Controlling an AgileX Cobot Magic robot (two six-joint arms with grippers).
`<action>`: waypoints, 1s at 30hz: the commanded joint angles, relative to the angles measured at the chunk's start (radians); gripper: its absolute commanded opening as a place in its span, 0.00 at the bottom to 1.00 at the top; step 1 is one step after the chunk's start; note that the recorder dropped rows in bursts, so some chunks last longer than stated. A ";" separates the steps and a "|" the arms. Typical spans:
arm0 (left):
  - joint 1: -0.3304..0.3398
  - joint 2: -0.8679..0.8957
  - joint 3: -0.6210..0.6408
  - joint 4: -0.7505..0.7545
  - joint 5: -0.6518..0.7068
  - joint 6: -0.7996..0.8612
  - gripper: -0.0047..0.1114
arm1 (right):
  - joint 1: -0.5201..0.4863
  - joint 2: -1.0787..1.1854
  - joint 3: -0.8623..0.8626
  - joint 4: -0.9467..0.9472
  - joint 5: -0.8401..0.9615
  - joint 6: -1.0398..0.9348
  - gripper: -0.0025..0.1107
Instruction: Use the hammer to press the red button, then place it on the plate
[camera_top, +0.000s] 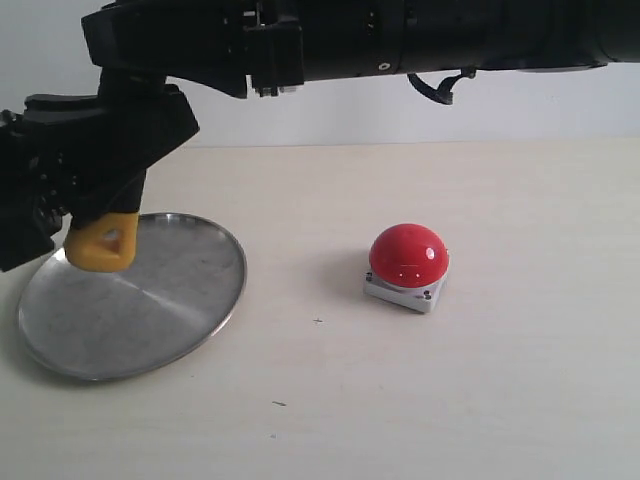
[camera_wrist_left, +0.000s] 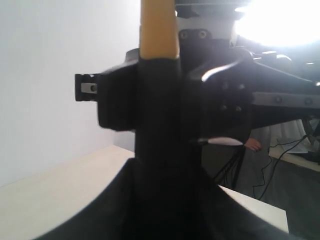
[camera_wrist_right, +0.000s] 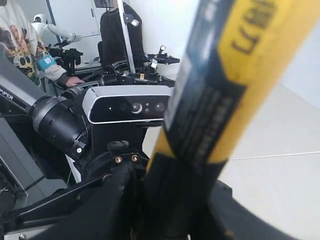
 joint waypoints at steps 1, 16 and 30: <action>-0.077 0.062 -0.008 -0.114 -0.053 0.080 0.04 | 0.002 0.000 -0.015 0.031 -0.019 0.016 0.02; -0.104 0.136 -0.008 -0.136 -0.053 0.144 0.04 | 0.002 0.000 -0.015 0.031 -0.101 0.053 0.02; -0.104 0.136 -0.008 -0.117 -0.053 0.167 0.69 | 0.002 -0.005 -0.015 0.022 -0.298 0.130 0.02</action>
